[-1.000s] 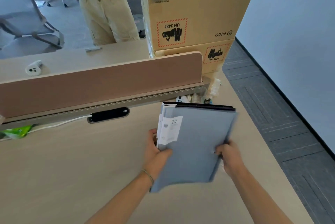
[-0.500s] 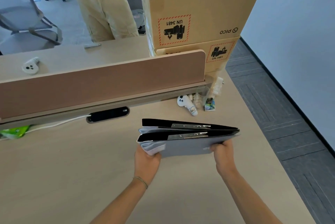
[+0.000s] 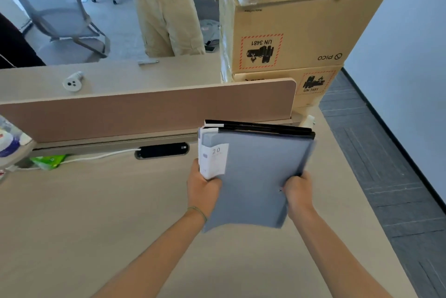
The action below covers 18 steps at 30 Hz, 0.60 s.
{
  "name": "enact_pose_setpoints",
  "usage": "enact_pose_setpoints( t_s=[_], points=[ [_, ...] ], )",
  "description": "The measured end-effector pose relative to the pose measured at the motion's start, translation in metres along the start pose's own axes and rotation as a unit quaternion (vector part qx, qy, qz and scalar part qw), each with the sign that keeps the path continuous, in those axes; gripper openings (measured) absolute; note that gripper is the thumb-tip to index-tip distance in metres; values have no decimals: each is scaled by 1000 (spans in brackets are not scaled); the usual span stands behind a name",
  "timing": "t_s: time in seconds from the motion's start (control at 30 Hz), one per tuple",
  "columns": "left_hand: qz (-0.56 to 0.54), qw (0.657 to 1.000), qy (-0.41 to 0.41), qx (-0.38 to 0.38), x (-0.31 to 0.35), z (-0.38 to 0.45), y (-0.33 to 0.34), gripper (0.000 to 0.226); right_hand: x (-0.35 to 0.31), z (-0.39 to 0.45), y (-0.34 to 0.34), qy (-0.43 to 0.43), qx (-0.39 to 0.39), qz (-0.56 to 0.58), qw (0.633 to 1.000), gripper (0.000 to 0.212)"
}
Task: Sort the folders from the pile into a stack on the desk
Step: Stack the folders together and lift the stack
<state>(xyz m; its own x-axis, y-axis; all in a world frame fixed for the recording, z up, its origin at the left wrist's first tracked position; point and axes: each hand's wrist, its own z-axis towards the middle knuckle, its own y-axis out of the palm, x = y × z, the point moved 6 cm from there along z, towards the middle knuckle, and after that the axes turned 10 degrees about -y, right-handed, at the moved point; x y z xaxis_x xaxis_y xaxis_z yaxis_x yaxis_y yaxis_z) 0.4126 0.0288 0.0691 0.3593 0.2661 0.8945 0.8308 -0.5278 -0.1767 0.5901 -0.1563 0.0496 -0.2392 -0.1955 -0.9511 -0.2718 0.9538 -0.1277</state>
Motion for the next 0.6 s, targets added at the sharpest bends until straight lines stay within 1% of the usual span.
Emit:
enact_pose_setpoints(
  t_s=[0.07, 0.13, 0.2, 0.27, 0.33, 0.4, 0.5, 0.6],
  points=[
    [4, 999, -30, 23, -4, 4, -23, 50, -12, -16, 18, -13, -18, -8, 1000, 45],
    [2, 997, -65, 45, -14, 6, -52, 48, -22, -36, 41, -46, -50, -23, 997, 47],
    [-21, 994, -89, 57, -25, 5, -83, 39, -26, -59, 66, -92, -92, -49, 990, 50],
    [-46, 989, -116, 77, -37, 0, -118, 25, -29, -85, 97, -161, -159, -95, 969, 59],
    [-67, 982, -146, 102, -51, -5, -156, 17, -27, -108, 128, -202, -221, -129, 945, 74],
    [-73, 978, -156, 117, -61, -9, -196, 11, -20, -128, 160, -213, -266, -151, 928, 89],
    [-63, 974, -193, 102, -67, -13, -250, 16, -2, -156, 203, -194, -310, -182, 913, 110],
    [-39, 972, -218, 76, -66, -12, -301, 24, 20, -187, 244, -149, -337, -152, 917, 112]
  ],
)
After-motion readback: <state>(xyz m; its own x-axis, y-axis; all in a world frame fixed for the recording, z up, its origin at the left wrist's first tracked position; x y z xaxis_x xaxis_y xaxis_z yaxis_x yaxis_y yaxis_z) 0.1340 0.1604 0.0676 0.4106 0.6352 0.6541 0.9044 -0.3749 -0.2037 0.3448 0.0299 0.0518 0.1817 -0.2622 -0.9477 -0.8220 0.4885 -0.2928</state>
